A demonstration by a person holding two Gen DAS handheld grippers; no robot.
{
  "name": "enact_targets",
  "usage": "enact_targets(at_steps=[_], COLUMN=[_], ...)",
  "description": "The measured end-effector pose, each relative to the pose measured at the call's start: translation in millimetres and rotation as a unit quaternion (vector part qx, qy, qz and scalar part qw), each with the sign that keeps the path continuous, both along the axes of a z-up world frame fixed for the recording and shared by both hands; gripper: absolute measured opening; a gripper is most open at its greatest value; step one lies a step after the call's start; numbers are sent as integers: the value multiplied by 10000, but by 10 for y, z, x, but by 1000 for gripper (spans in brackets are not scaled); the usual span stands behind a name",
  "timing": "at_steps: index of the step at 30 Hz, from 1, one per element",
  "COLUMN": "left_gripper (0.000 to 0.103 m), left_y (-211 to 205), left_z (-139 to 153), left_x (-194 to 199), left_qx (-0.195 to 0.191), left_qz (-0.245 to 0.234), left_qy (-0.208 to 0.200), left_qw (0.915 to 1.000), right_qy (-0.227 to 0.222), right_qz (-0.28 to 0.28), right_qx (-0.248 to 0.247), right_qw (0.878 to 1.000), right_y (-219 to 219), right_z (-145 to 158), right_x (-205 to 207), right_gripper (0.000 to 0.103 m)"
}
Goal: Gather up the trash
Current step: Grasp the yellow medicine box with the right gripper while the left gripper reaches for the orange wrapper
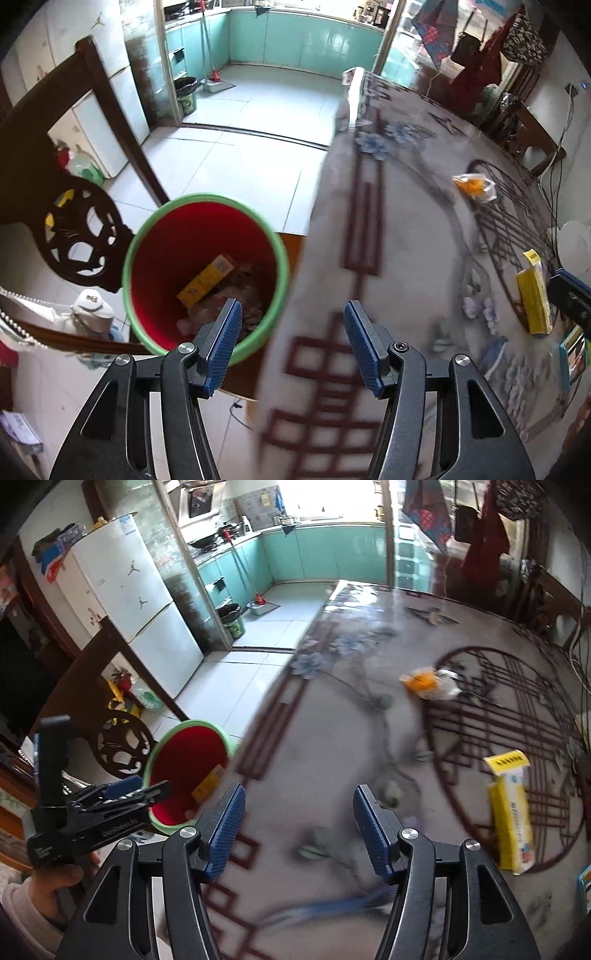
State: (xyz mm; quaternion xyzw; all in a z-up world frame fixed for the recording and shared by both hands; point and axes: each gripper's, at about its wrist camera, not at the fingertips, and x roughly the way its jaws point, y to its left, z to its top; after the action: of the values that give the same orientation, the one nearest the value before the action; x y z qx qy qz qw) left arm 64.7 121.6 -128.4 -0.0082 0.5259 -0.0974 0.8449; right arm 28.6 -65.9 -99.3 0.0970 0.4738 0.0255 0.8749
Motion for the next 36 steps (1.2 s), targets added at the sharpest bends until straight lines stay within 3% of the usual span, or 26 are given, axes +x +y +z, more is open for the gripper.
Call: enact_targets(at_steps=[6, 13, 21, 22, 23, 24, 30, 36], left_gripper=[57, 57, 59, 59, 59, 59, 67, 67], left_y=[-639, -1259, -1893, -1976, -2061, -2172, -2827, -3355], left_z=[7, 75, 199, 198, 201, 205, 127, -127], left_x=[-193, -273, -50, -16, 30, 90, 557, 1061], left_qx=[-137, -113, 106, 143, 190, 252, 420, 541], left_qz=[-116, -397, -897, -960, -1050, -1155, -1674, -1757], left_qy=[-31, -95, -357, -377, -410, -457, -711, -545], left_qw=[9998, 9991, 9953, 9946, 9934, 9919, 9824, 9814], right_qy=[269, 748, 1132, 1096, 1073, 1051, 865, 939], right_qz=[-462, -892, -1035, -1063, -1072, -1087, -1208, -1205], right_qx=[-831, -628, 18, 111, 192, 249, 496, 650], right_qw=[9951, 9912, 9882, 9882, 9883, 9882, 9877, 9861], right_y=[-917, -1838, -2156, -2182, -2184, -2191, -2340, -2404], right_z=[-236, -567, -1033, -1055, -1069, -1079, -1077, -1145], right_x=[-226, -352, -334, -352, -363, -373, -397, -344], right_gripper=[60, 60, 60, 57, 45, 40, 40, 40])
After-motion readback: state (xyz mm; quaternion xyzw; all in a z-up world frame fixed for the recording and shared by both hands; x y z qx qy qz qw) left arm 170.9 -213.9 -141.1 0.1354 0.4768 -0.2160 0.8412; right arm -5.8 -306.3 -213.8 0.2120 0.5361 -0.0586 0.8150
